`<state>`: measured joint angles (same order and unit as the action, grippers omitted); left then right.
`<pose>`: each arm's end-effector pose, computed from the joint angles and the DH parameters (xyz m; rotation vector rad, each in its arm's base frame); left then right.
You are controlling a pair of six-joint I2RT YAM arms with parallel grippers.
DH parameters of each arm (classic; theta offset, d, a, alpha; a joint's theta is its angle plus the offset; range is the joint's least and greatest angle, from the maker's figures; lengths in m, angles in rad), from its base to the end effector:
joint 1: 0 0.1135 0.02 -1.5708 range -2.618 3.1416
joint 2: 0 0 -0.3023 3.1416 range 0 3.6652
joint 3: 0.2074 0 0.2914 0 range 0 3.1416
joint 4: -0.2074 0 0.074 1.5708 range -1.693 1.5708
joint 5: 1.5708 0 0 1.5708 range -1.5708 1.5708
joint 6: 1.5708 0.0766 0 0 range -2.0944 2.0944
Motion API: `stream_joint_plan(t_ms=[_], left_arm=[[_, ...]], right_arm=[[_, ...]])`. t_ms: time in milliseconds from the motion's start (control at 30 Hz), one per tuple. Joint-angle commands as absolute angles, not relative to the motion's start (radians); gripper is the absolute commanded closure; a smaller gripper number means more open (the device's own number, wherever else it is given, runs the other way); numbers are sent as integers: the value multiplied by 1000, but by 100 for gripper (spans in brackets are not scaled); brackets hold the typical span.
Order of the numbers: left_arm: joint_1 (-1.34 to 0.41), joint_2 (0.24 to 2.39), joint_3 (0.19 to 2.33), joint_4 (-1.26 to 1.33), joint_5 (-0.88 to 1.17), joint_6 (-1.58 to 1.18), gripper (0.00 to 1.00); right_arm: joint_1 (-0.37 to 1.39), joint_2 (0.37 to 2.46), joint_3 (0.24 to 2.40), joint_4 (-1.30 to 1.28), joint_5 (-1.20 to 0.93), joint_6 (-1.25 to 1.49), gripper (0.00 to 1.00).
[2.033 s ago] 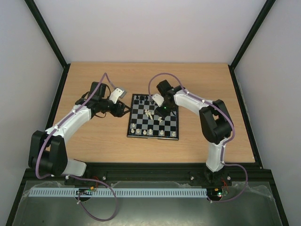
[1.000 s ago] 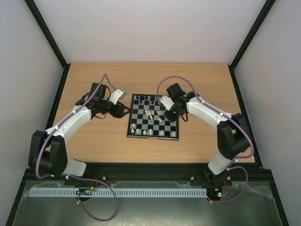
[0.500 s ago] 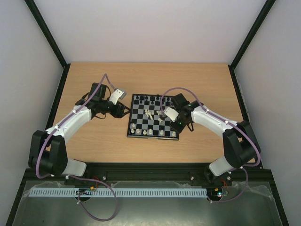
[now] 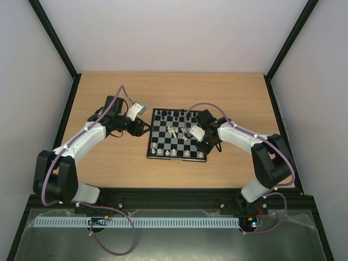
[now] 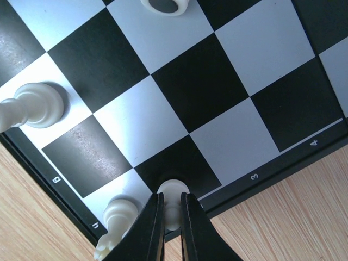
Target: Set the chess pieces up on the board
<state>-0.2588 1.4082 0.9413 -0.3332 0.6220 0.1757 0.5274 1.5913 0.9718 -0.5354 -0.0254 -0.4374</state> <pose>0.3246 -0.1321 0.2393 0.7851 2.1717 -0.7740 0.3050 0.1799 0.1613 -1.2714 2.4121 0.0605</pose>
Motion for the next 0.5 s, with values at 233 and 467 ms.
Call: stream_joint_plan(t_ms=[233, 467], left_arm=[[-264, 1424, 955, -332, 641, 174, 38], [-264, 1424, 953, -331, 638, 175, 38]], right_arm=[[523, 1635, 985, -534, -43, -414, 93], [524, 1647, 1006, -542, -39, -409, 83]])
